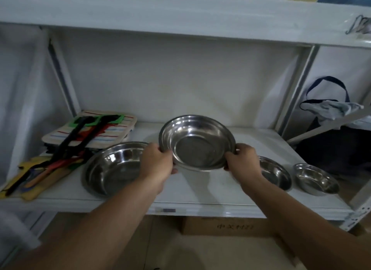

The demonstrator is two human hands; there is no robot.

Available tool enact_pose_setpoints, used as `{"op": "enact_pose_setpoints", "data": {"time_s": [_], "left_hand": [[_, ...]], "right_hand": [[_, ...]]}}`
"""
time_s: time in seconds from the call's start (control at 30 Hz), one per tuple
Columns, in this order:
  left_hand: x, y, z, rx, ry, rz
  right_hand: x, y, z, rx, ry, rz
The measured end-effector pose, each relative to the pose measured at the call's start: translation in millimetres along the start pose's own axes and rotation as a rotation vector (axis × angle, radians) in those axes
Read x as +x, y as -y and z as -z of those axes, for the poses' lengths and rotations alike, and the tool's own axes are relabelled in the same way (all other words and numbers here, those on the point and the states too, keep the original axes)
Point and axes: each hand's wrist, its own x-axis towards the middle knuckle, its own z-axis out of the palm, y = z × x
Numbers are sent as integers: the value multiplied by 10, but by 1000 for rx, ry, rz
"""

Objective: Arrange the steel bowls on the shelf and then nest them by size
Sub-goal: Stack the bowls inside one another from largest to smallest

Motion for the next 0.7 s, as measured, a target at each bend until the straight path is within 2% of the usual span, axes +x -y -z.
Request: {"op": "enact_pose_setpoints", "data": {"time_s": [0.07,0.2,0.33,0.5,0.6,0.7], "left_hand": [[129,-129,328,39,-110,-61],[309,-79,1061,194,-237,-69],[350,255,1582,566,-204,-8],[430,664,1685,789,-213,19],[433,798,1643,888,-277,-45],[464,917,1621,872,-270,-64]], "right_hand": [[-40,244,-180,41,15,49],[-195,574,-758,-36,142,132],[-359,616,-1325,-182,264,147],[-506,402,-1667,-416,333,153],[-544,293,-1742,-414,319,171],[-568,251,-1794,-375,302,174]]}}
